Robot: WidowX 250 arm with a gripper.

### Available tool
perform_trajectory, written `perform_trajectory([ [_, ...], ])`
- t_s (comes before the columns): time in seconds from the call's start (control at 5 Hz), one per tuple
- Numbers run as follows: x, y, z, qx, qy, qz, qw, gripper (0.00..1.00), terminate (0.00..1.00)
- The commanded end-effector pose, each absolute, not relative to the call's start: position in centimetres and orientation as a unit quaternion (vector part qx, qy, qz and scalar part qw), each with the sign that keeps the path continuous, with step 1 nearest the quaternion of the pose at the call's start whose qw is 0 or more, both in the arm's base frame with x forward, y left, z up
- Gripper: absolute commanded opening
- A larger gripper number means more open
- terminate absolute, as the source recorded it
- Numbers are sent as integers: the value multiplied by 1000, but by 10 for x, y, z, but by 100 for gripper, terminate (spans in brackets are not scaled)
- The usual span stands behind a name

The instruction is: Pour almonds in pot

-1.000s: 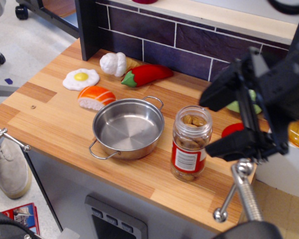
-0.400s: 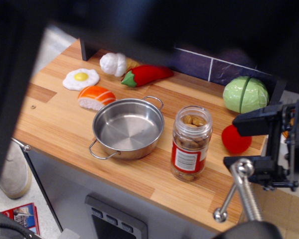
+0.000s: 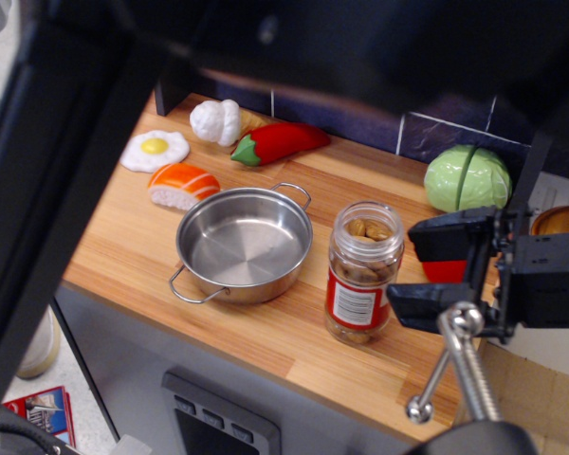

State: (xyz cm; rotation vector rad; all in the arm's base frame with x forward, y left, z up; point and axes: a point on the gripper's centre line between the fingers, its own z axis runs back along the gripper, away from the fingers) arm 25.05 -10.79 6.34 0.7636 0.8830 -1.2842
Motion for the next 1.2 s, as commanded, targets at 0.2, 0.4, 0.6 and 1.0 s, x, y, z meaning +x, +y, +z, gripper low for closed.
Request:
perform_trajectory([
  [0.2, 254, -70, 50, 352, 428, -539, 634, 100, 0],
  [0.4, 260, -62, 47, 365, 428, -529, 635, 100, 0],
  [0.6, 261, -55, 40, 382, 430, -513, 637, 100, 0],
  [1.0, 258, -37, 40, 402, 433, -491, 640, 100, 0],
])
